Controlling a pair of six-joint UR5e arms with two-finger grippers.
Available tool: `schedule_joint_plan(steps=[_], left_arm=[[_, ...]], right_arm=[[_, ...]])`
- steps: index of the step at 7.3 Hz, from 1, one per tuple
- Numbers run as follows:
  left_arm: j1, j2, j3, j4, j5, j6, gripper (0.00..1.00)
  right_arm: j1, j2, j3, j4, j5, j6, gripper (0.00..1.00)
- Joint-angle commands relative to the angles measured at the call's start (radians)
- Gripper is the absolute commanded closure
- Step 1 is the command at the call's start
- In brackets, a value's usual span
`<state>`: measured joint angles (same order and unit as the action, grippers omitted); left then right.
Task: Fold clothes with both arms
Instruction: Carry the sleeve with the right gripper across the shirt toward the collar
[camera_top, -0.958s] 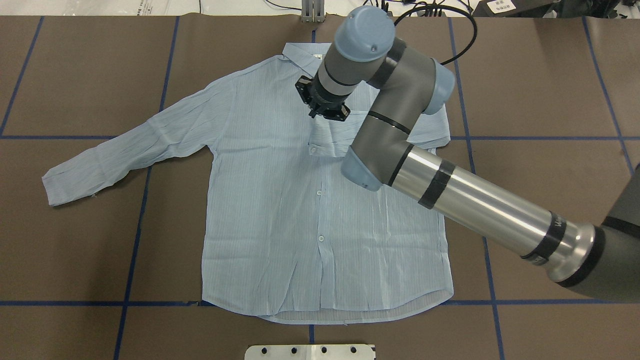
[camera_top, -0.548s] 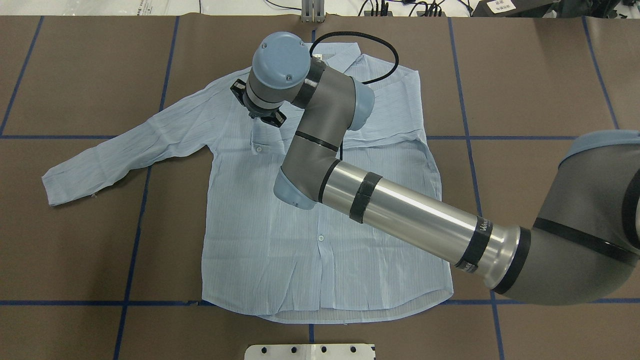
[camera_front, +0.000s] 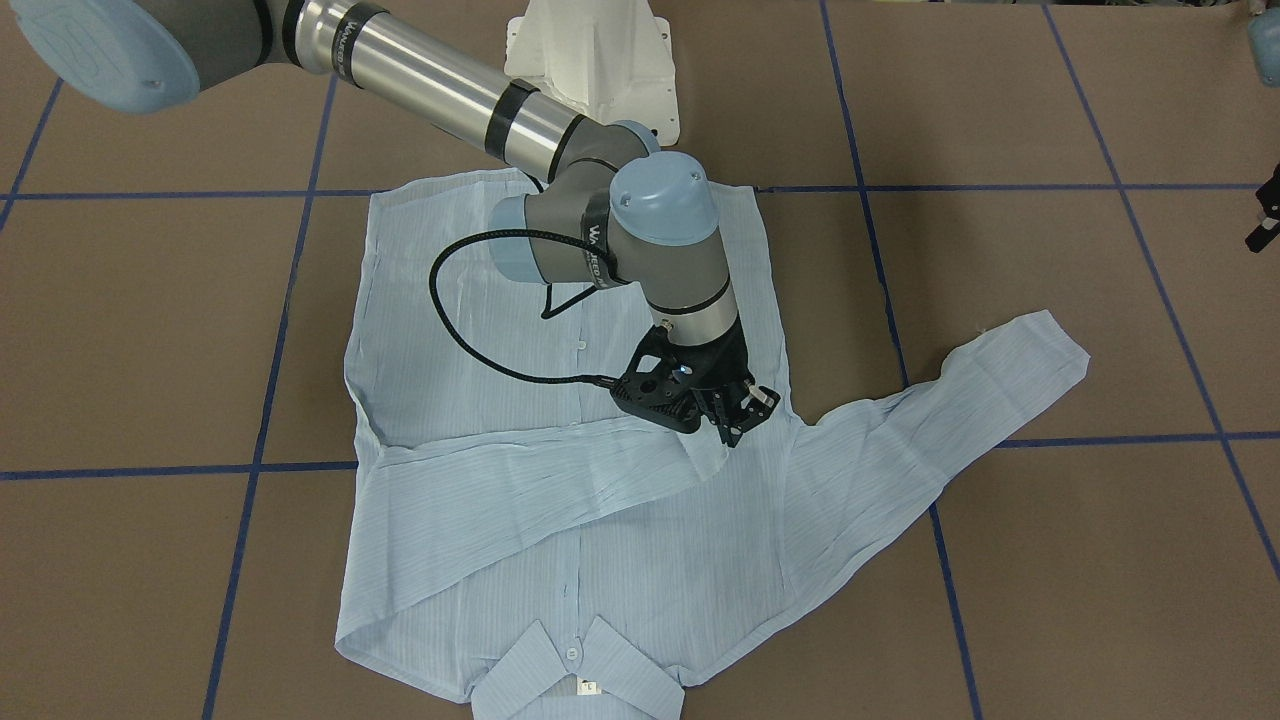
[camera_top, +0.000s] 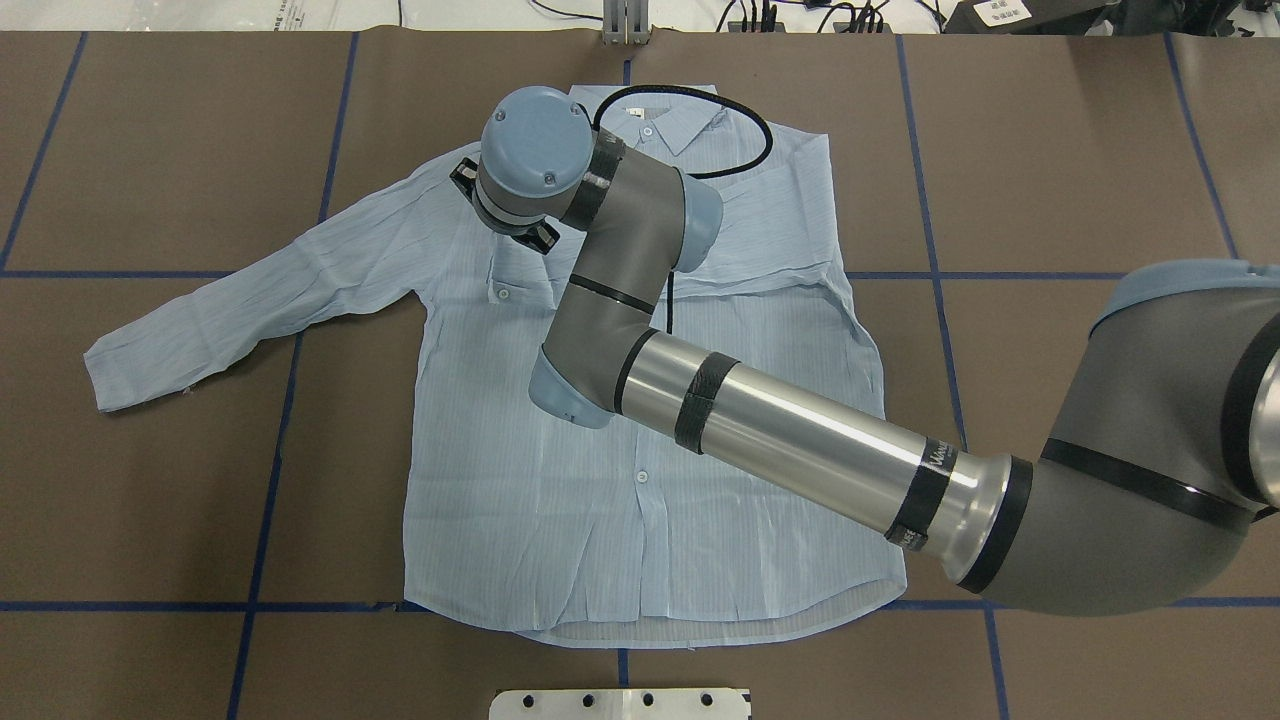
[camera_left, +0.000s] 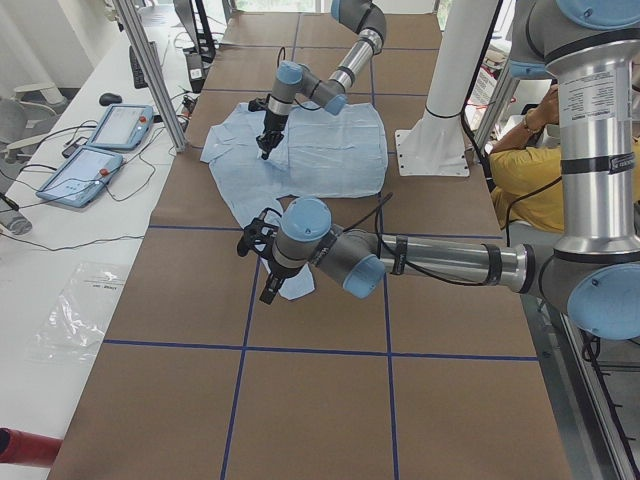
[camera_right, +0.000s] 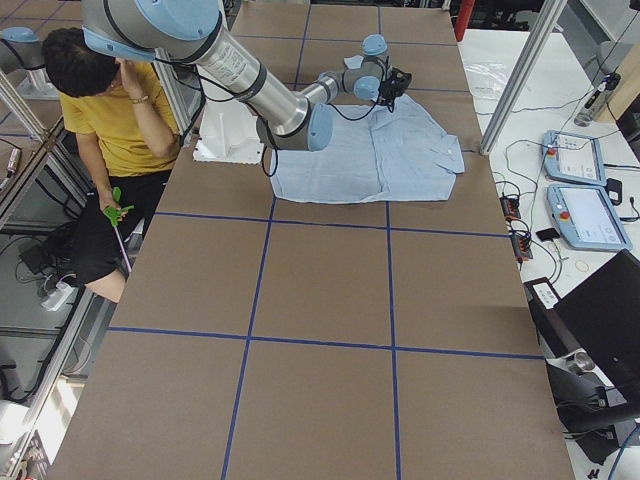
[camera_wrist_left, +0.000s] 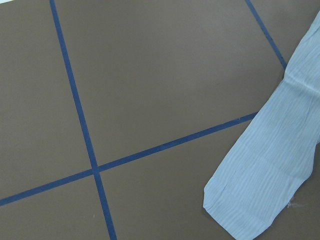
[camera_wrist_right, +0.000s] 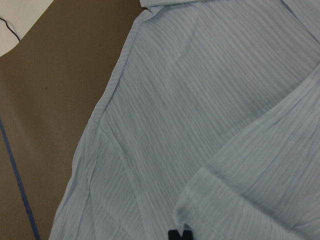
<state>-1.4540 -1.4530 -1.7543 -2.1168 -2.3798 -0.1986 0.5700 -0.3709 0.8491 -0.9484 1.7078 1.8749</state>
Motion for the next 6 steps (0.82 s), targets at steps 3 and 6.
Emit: schedule_joint_plan(steps=[3,6], left_arm=[[0.157,-0.153,0.234,-0.191,0.036,-0.313,0.00],[0.289,-0.165,0.308,-0.235,0.045,-0.439,0.02]], right_arm=[[-0.015,0.069,-0.090,0.037,-0.066,0.049,0.01],[-0.010,-0.050,0.086,0.033,-0.057,0.044,0.01]])
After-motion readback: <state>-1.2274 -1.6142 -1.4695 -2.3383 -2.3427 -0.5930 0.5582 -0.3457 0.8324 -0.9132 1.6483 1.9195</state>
